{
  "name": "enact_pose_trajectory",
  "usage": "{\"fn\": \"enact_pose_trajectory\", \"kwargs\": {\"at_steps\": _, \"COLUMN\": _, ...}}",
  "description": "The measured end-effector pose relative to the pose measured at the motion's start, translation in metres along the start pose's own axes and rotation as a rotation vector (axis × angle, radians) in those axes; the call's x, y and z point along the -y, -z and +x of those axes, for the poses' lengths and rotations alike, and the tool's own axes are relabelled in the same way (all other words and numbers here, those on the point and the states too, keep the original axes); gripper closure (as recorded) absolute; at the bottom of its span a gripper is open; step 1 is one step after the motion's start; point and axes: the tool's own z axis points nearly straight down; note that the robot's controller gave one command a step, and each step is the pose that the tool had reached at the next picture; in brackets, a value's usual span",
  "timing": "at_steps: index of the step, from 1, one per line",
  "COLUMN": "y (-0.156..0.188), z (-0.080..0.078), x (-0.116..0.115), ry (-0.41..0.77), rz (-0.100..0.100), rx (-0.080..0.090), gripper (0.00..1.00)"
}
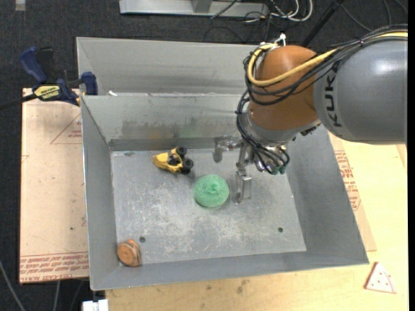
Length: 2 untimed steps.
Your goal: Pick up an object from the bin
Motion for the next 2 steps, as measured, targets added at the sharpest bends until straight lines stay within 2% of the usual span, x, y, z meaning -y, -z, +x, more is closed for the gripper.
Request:
{"fn": "enact_pose_trajectory", "kwargs": {"at_steps": 1, "y": -0.031, "z": -0.014, "x": 0.015, "ry": 0.041, "rz": 0.006, "rx": 0.002, "gripper": 0.00}}
{"fn": "enact_pose_trajectory", "kwargs": {"at_steps": 2, "y": -0.055, "z": -0.020, "x": -0.004, "ry": 0.315, "rz": 0.000, "rx": -0.001, "gripper": 0.00}}
